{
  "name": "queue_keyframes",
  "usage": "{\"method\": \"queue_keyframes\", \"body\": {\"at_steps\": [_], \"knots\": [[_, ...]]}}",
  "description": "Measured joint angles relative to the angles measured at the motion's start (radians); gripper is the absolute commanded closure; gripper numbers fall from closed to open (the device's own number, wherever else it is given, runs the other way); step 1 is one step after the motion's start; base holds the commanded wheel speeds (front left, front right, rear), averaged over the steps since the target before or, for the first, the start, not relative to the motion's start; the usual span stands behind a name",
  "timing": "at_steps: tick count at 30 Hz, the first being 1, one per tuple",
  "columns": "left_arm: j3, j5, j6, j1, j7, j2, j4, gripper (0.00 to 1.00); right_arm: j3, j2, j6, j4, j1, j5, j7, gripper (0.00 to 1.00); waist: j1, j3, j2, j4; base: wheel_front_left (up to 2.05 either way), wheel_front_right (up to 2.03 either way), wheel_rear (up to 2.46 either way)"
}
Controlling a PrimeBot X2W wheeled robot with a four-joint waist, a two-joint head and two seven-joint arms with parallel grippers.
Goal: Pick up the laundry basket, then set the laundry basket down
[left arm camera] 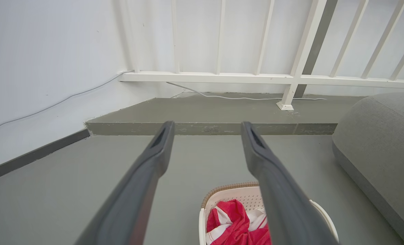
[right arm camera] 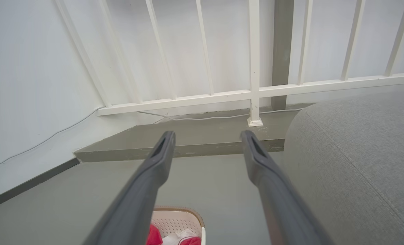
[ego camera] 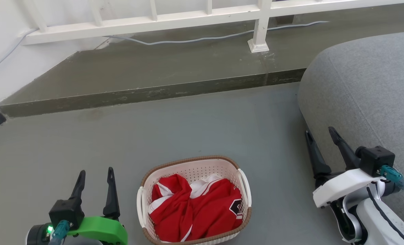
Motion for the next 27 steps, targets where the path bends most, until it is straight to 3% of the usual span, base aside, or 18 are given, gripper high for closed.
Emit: {"method": "queue_keyframes", "body": {"at_steps": [1,10,27], "knots": [[0.002,0.0,0.0,0.001,0.0,0.0,-0.001,1.0,-0.001,0.0,0.0,-0.003,0.0,-0.001,0.0,1.0,0.0,0.0,0.0,0.0,0.0,0.0,0.0],[-0.004,-0.015,-0.006,0.017,0.0,-0.009,0.043,1.0,0.003,0.032,0.004,0.035,0.048,0.022,0.005,1.0,0.0,0.0,0.0,0.002,0.0,0.0,0.0],[0.026,-0.261,-0.044,0.017,0.044,-0.013,0.042,1.0,-0.076,0.065,0.035,0.032,0.049,0.226,0.053,1.0,0.0001,-0.002,0.0,0.026,0.0,0.0,0.0]]}}
